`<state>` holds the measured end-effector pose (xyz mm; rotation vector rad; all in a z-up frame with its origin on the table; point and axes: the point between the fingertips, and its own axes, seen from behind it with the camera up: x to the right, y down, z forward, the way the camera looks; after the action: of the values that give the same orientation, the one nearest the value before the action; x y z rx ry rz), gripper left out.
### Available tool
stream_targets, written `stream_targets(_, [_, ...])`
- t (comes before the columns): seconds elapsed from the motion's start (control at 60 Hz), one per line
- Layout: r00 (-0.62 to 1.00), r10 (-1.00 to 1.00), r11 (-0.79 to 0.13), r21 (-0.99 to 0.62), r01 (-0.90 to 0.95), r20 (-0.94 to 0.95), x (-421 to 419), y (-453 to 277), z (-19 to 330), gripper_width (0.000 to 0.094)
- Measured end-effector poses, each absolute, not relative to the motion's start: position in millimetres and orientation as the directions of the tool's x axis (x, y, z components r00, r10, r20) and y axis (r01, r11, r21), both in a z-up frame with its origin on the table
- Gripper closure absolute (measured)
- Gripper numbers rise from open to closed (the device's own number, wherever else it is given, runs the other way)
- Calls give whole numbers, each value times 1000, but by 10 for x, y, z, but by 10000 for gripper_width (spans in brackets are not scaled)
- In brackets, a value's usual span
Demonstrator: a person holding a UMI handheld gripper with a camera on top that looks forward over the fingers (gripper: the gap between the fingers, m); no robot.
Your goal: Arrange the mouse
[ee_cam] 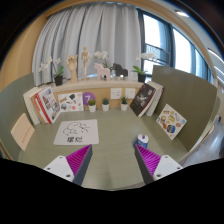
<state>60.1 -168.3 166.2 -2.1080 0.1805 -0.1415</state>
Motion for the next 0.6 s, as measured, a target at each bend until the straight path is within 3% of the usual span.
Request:
stream_targets(0.3, [995,-99,-672,-739,-49,24,1837,-1278,531,83])
stream_targets(0.6, [1000,22,-721,-693,23,11,2192,-644,60,110])
